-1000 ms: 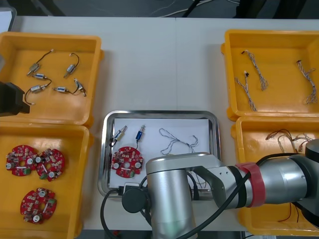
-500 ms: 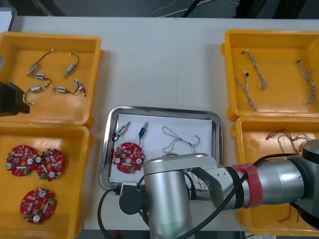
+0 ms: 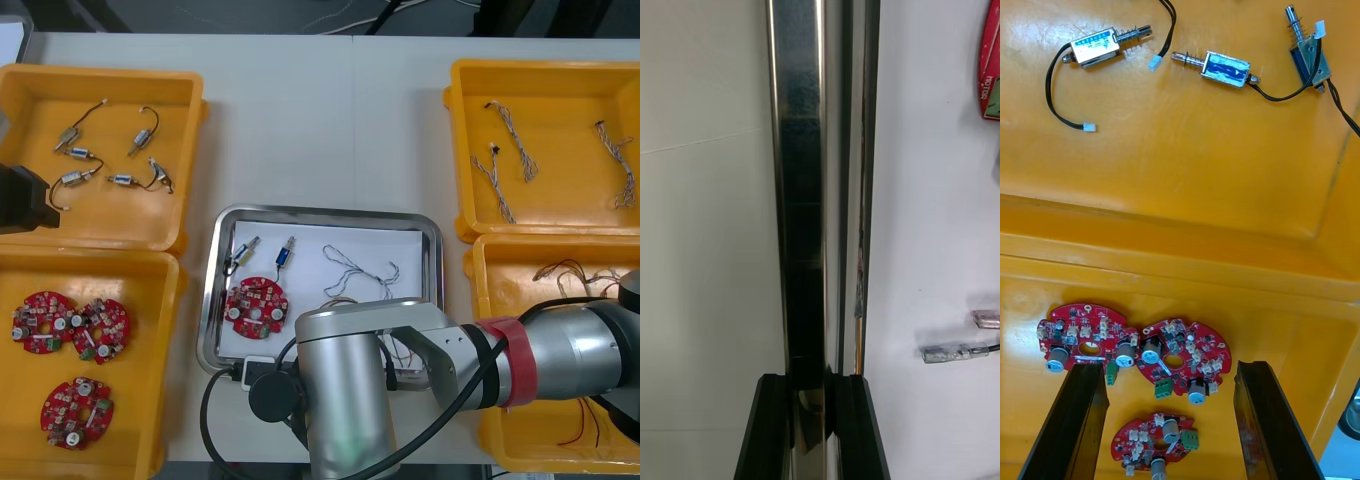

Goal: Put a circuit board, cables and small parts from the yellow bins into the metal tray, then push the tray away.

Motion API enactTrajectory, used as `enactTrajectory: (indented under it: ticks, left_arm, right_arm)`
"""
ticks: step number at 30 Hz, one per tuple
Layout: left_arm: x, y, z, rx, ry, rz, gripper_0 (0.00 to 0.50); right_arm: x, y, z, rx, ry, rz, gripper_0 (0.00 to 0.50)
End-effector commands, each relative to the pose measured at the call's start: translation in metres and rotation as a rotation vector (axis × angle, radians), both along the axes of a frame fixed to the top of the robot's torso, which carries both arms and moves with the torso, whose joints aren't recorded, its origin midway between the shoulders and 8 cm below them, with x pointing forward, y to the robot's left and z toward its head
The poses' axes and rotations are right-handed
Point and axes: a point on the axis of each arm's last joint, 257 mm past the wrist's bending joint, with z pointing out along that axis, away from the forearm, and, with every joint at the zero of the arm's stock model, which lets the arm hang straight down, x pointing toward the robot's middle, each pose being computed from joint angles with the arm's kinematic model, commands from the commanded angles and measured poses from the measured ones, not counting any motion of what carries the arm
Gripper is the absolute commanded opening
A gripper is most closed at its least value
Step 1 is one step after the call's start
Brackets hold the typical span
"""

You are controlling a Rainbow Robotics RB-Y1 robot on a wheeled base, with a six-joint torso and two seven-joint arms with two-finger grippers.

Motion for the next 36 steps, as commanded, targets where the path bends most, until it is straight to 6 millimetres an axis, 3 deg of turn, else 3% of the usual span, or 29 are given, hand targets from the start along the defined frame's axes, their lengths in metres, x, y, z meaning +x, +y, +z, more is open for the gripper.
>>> enactTrajectory:
  ticks: [1, 13, 36]
  left_arm:
    - [-0.005, 0.016, 0.014, 0.084, -0.012, -0.065, 0.500]
    - [-0.005, 0.016, 0.014, 0.084, -0.012, -0.065, 0.500]
    - [-0.005, 0.016, 0.014, 0.084, -0.012, -0.065, 0.500]
  right_arm:
    - [0.015, 0.001, 0.020, -0.009, -0.056, 0.079, 0.001]
    - [0.051, -0.003, 0.049, -0.021, -0.153, 0.084, 0.000]
    - [0.103, -0.019, 0.081, -0.034, -0.264, 0.097, 0.000]
